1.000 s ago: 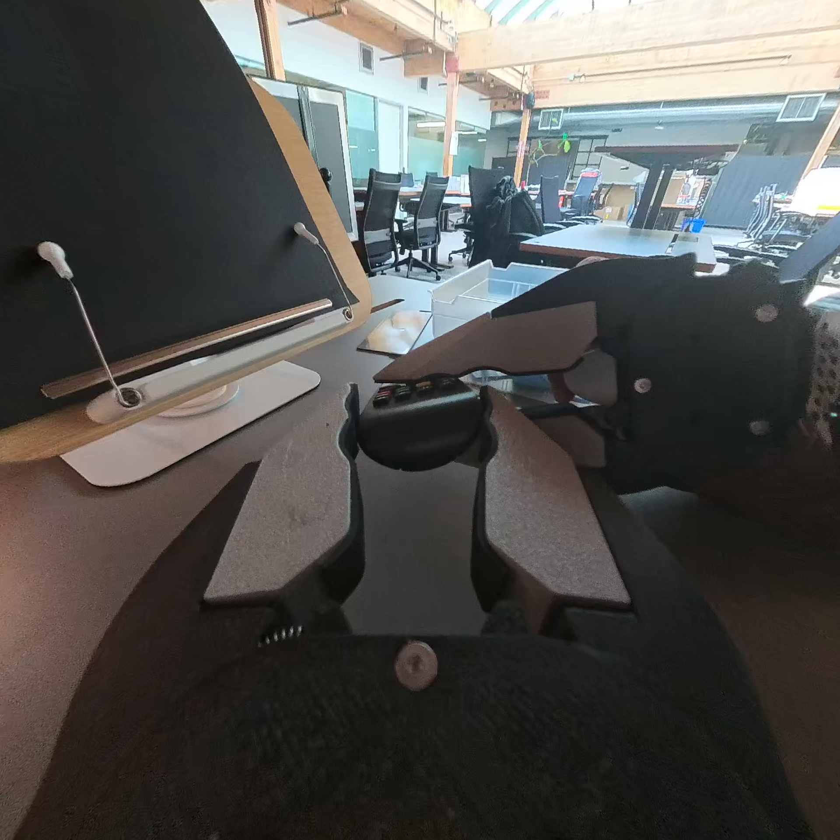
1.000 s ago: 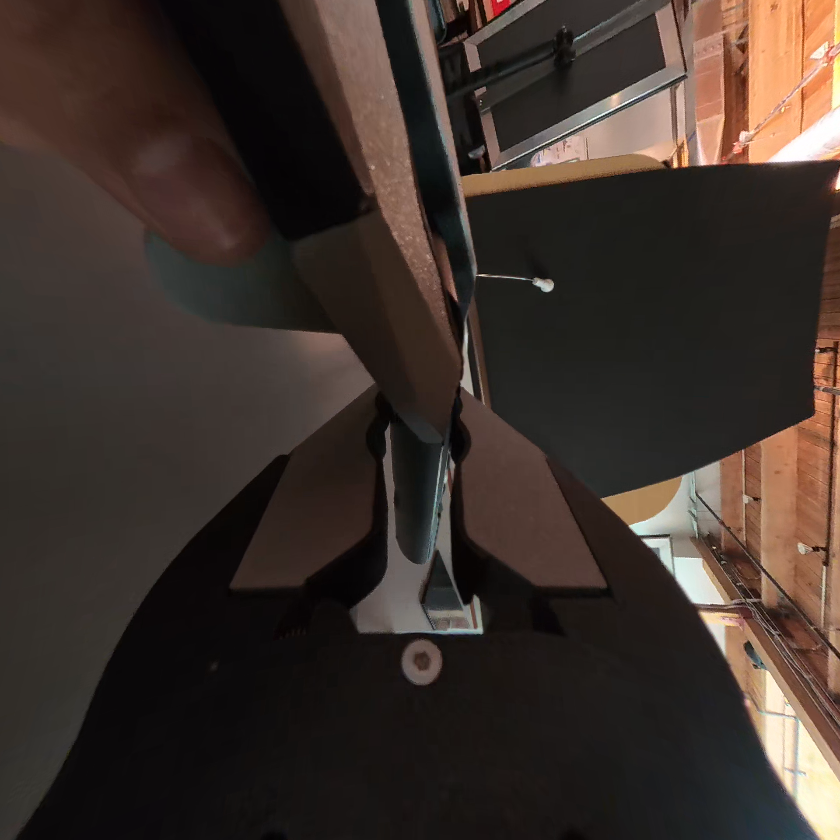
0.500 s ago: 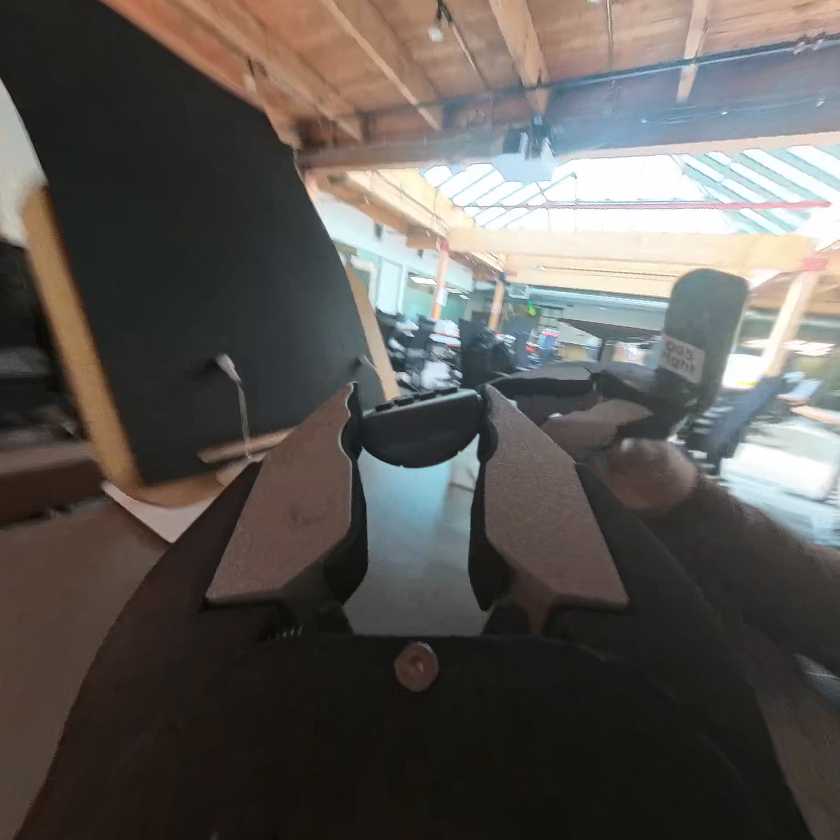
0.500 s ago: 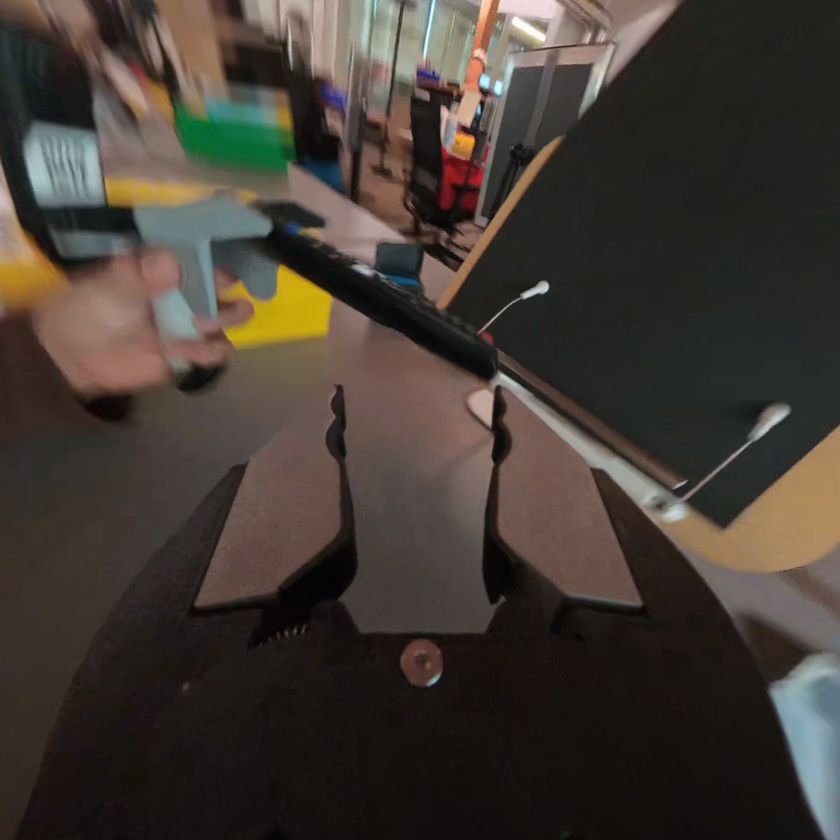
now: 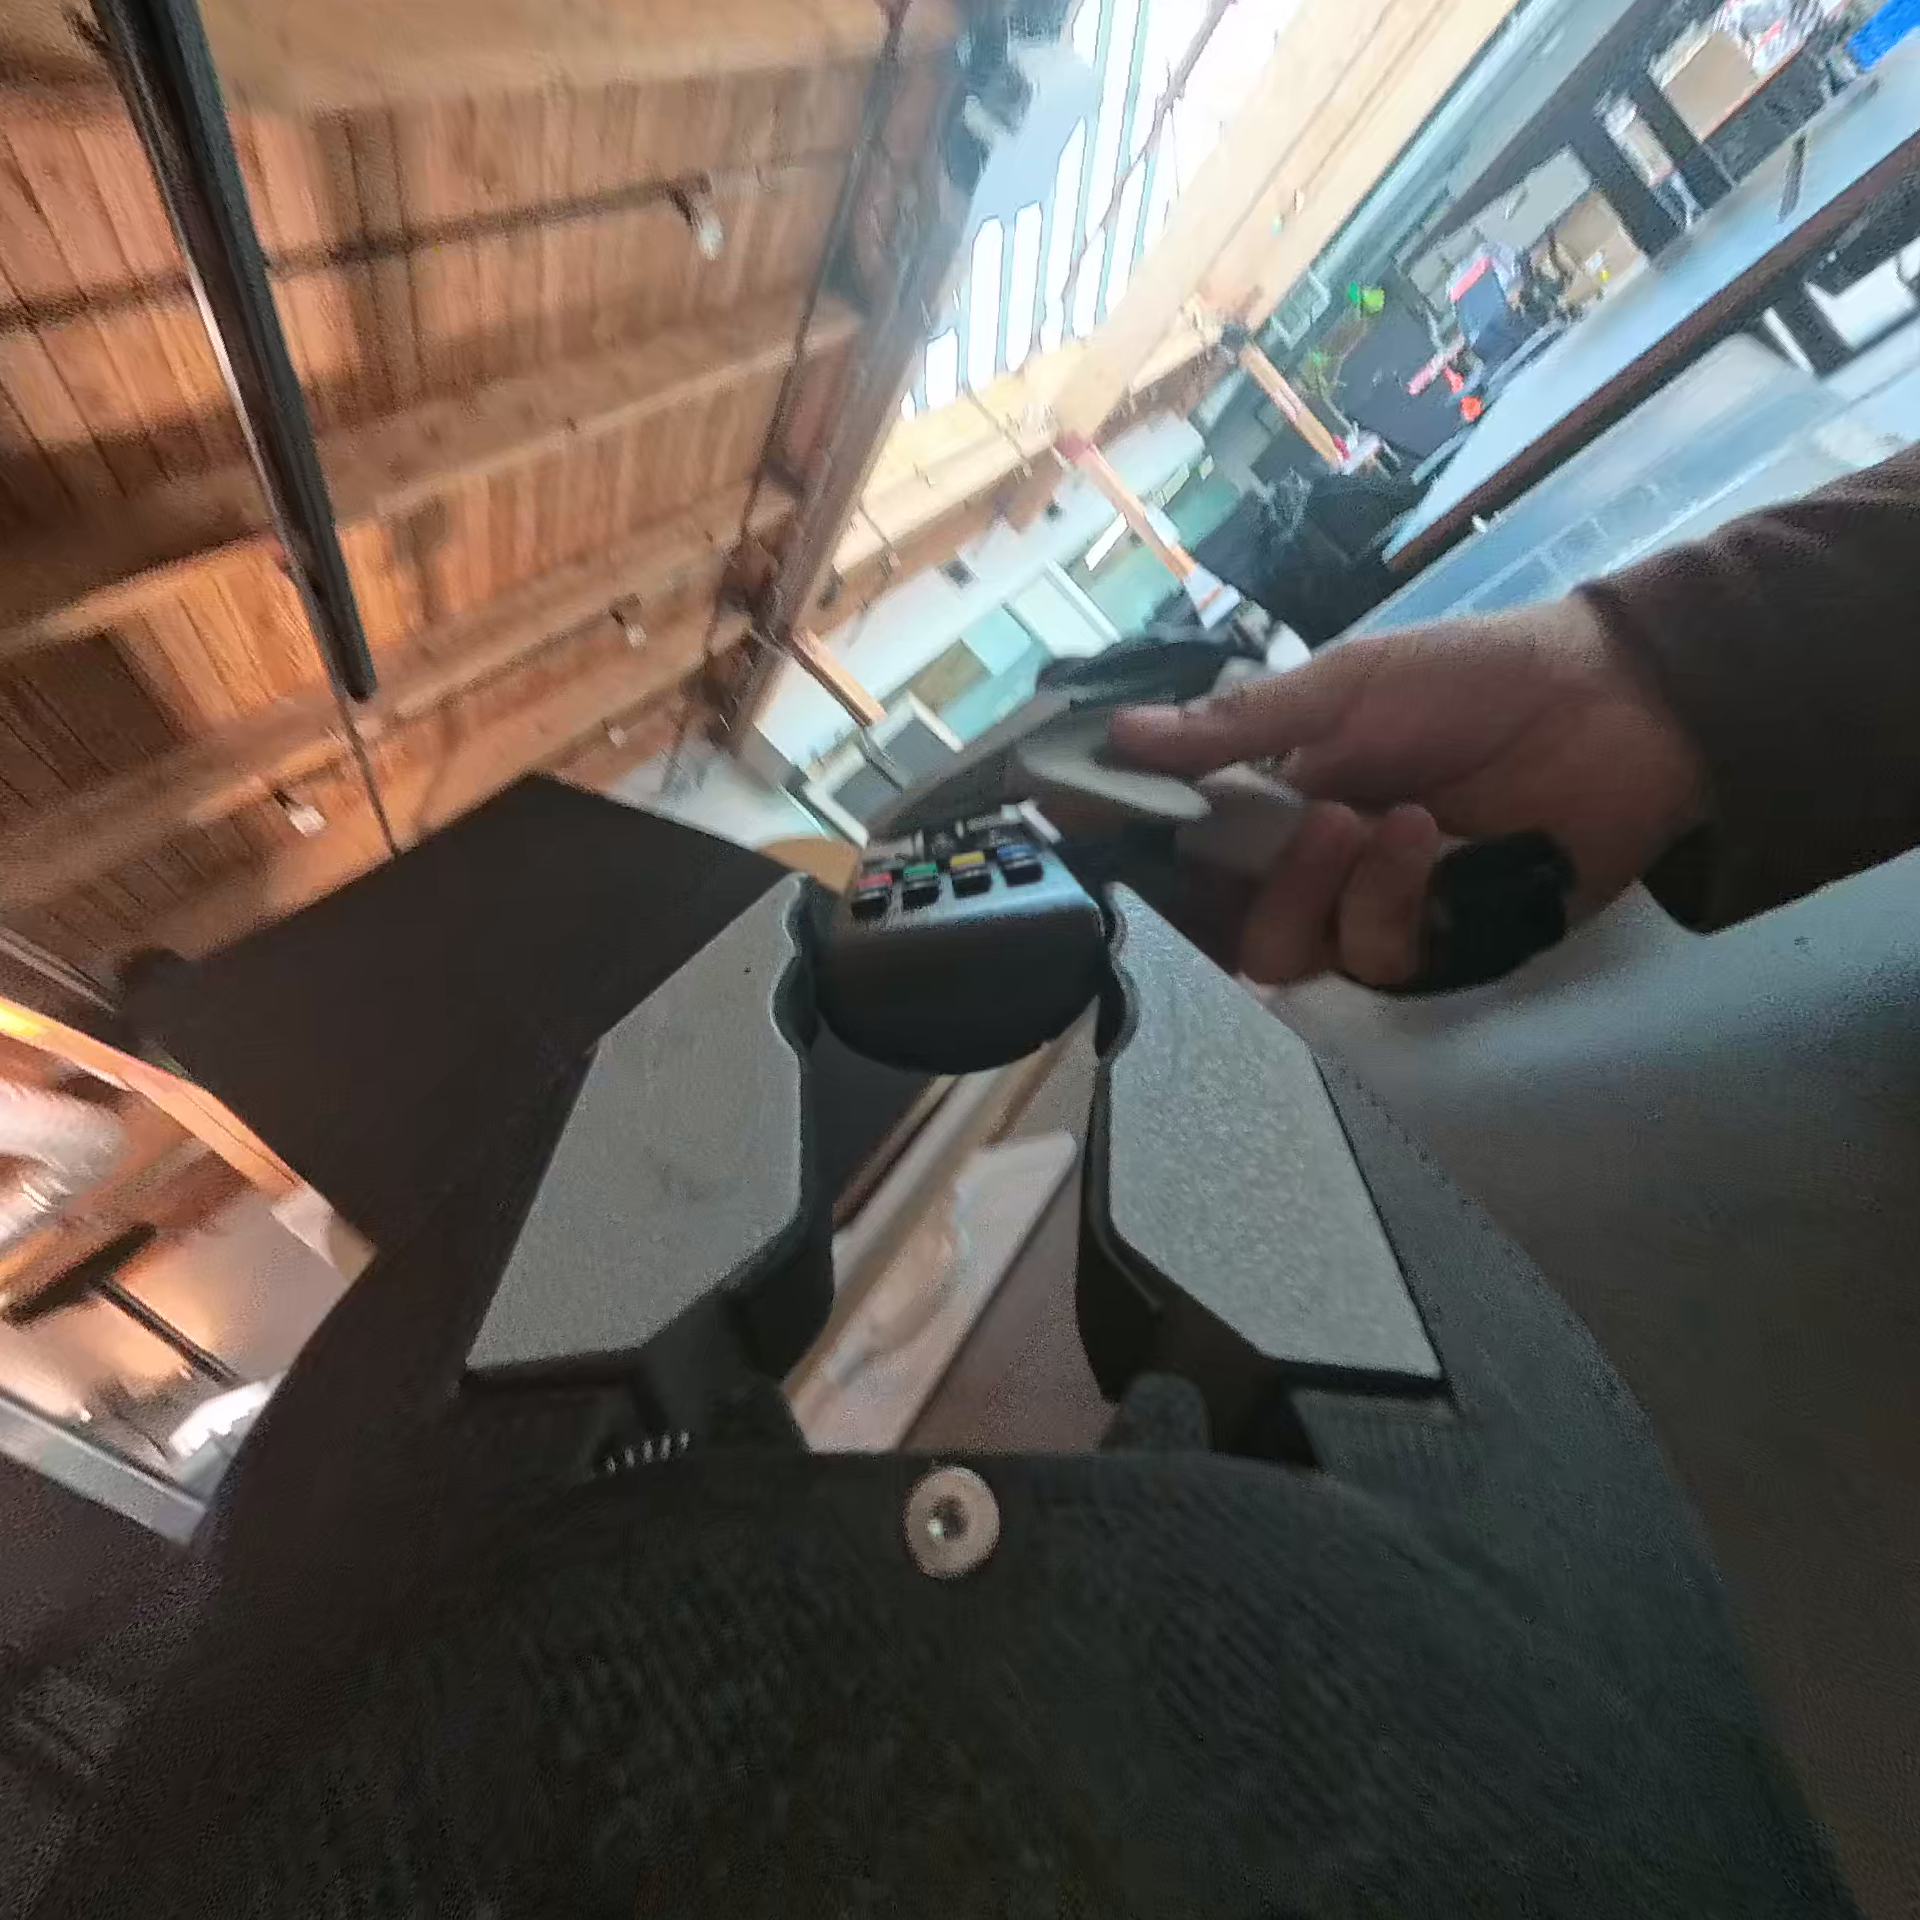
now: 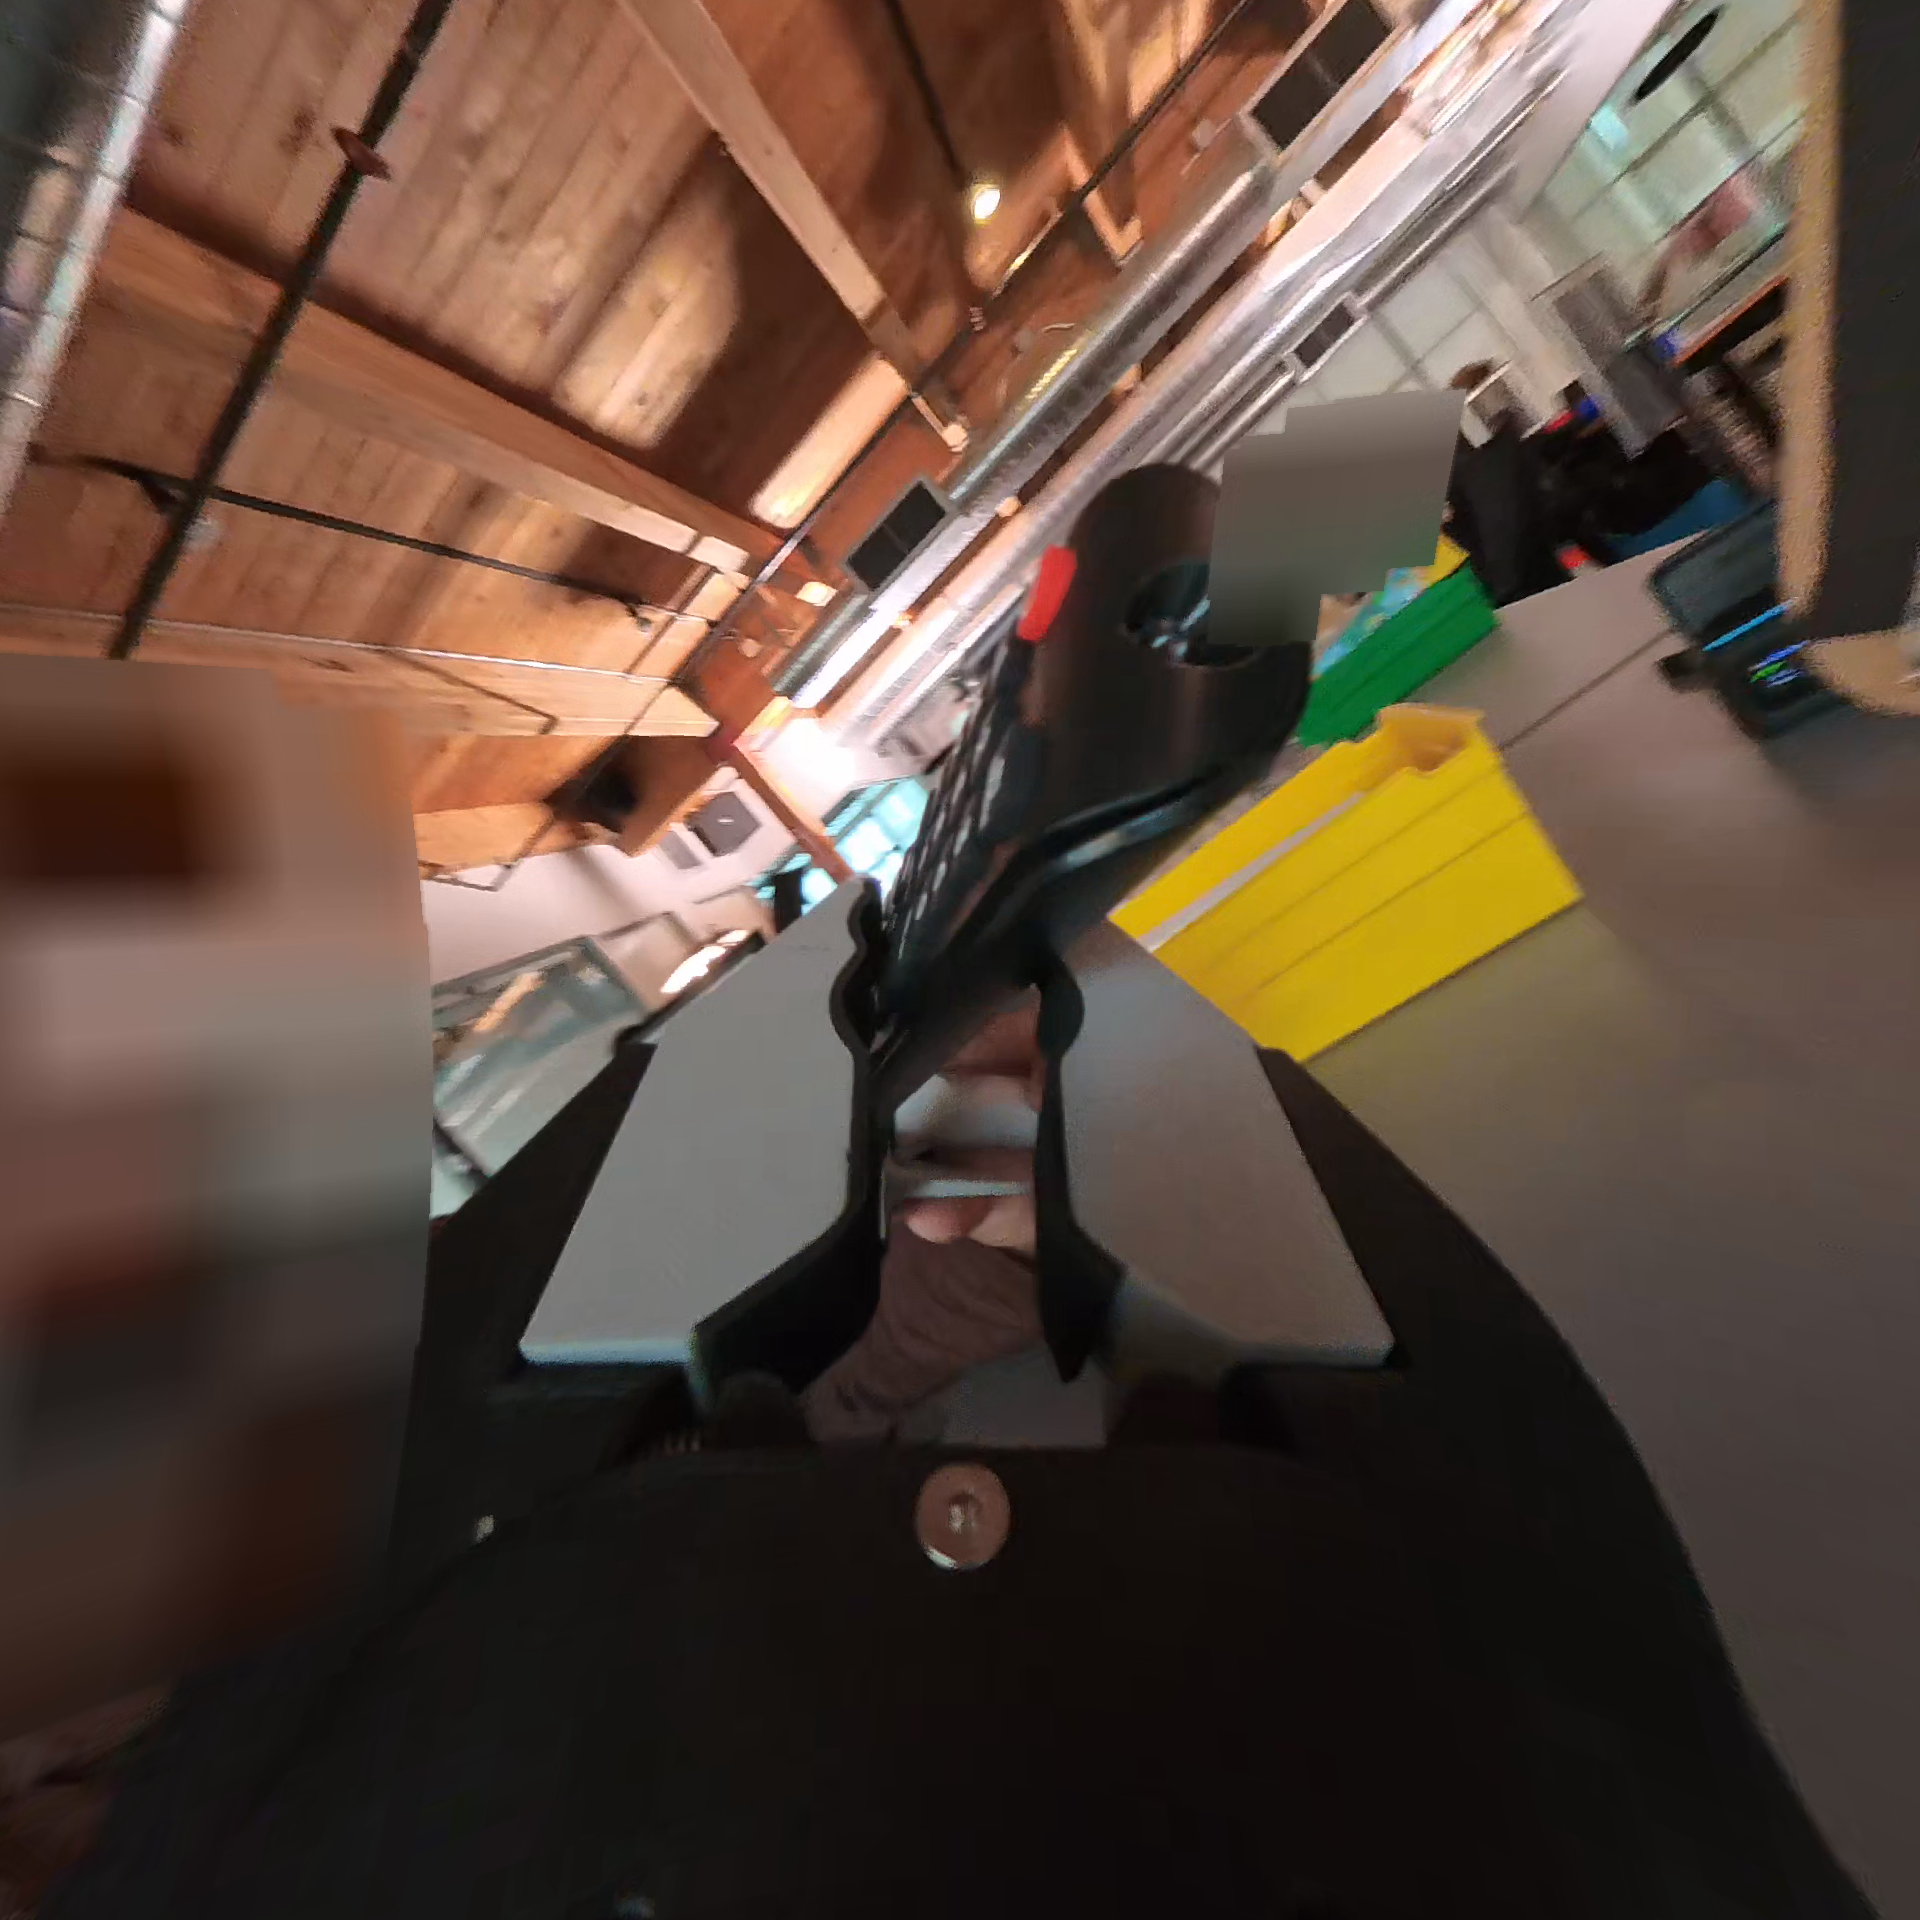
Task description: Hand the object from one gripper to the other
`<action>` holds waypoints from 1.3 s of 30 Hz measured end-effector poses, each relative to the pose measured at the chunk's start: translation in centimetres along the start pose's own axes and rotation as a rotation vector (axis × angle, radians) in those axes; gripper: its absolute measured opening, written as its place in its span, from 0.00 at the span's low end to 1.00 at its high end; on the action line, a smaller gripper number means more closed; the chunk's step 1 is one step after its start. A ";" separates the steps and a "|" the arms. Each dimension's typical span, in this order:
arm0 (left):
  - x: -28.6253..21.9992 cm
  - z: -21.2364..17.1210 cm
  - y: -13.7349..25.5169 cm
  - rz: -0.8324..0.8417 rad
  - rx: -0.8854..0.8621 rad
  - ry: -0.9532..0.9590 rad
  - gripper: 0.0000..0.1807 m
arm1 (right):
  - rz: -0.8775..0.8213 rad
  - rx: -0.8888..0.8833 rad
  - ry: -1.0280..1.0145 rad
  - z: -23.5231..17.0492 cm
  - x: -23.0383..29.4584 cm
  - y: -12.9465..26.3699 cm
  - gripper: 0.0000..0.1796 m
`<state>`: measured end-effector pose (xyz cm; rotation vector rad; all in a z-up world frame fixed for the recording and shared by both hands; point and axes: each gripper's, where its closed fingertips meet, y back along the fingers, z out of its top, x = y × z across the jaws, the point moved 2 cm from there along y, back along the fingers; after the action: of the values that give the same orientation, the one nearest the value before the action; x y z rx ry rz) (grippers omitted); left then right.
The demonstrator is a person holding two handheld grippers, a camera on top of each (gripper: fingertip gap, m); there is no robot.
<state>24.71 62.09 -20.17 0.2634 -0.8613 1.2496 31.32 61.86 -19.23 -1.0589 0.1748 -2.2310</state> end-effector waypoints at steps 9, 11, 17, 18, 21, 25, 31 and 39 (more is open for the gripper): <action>0.2 -3.9 0.1 -0.289 0.140 0.656 0.36 | -0.219 0.221 0.771 -0.2 2.9 0.7 0.12; -0.3 -3.2 0.4 -0.372 0.093 0.744 0.31 | -0.198 0.281 0.923 -1.6 3.8 0.1 0.12; -2.9 -2.9 0.6 -0.428 0.088 0.407 0.11 | -0.181 0.424 0.934 -5.0 3.1 -1.5 0.13; -2.6 -3.3 0.6 -0.370 0.101 0.272 0.11 | -0.185 0.444 0.915 -5.3 2.9 -1.5 0.15; -0.7 -3.6 0.7 -0.196 0.132 0.011 0.11 | -0.181 0.457 0.781 -5.3 2.4 -1.3 0.24; 1.8 -4.3 1.1 0.018 0.201 -0.355 0.11 | -0.133 0.473 0.571 -5.0 2.2 -0.1 0.41; 3.9 -4.1 1.8 0.167 0.207 -0.732 0.10 | 0.155 0.456 0.025 -5.0 4.2 1.4 0.53; 0.0 -3.6 0.3 0.074 0.160 -0.948 0.10 | 0.032 0.566 -0.197 -8.8 -0.4 -0.2 0.32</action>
<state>25.98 64.43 -22.65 1.0084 -1.5798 1.2524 24.94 60.94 -25.19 -0.9337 -0.4938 -1.9522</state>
